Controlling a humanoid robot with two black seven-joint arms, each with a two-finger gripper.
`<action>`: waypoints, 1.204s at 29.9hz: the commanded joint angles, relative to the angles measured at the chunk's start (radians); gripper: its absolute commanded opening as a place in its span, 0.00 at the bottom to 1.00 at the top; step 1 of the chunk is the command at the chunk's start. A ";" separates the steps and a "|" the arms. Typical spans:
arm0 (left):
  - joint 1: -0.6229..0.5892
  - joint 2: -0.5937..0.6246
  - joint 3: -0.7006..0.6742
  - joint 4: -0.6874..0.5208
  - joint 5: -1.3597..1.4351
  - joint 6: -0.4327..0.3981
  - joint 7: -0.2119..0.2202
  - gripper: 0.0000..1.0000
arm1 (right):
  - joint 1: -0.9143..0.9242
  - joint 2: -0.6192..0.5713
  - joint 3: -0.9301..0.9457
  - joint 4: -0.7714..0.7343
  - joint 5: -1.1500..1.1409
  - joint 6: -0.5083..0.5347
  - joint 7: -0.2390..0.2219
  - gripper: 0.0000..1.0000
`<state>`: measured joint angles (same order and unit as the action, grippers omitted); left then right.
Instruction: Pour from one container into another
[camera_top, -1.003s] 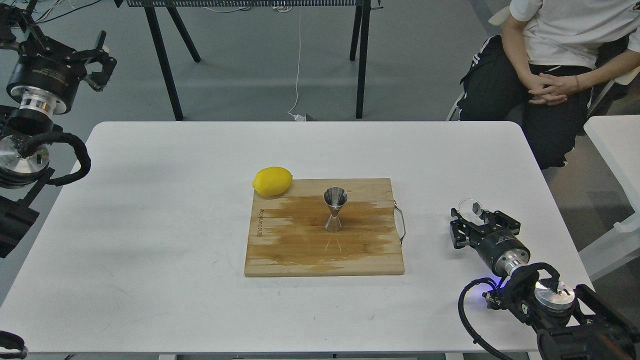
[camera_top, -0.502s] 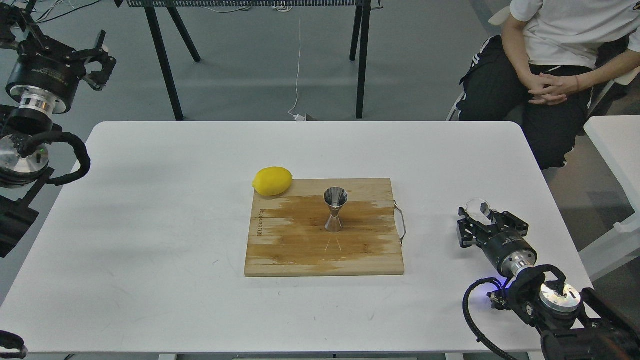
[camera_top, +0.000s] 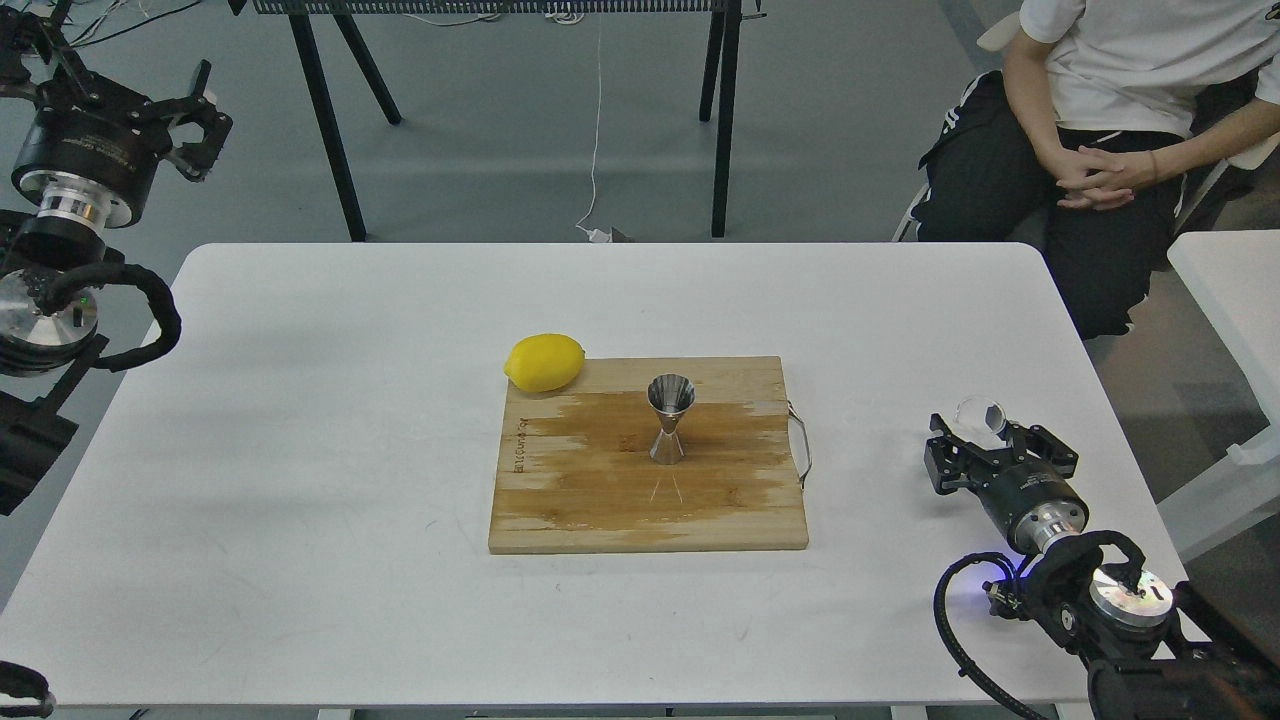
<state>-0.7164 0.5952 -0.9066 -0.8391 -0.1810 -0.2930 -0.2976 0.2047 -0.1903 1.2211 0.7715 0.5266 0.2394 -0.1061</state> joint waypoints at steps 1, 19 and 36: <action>0.000 0.000 0.000 0.000 0.000 0.000 0.000 1.00 | -0.001 0.002 0.000 -0.001 0.000 0.000 0.000 0.97; -0.002 0.005 -0.002 0.000 0.000 -0.002 0.000 1.00 | 0.013 -0.139 0.037 0.190 -0.003 0.112 0.002 0.99; 0.000 -0.044 0.017 0.066 0.005 0.003 0.009 1.00 | 0.482 -0.210 -0.001 -0.052 -0.275 0.248 0.104 1.00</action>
<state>-0.7150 0.5581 -0.8910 -0.7936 -0.1786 -0.2901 -0.2901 0.6285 -0.4110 1.2418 0.7714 0.2797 0.4678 -0.0196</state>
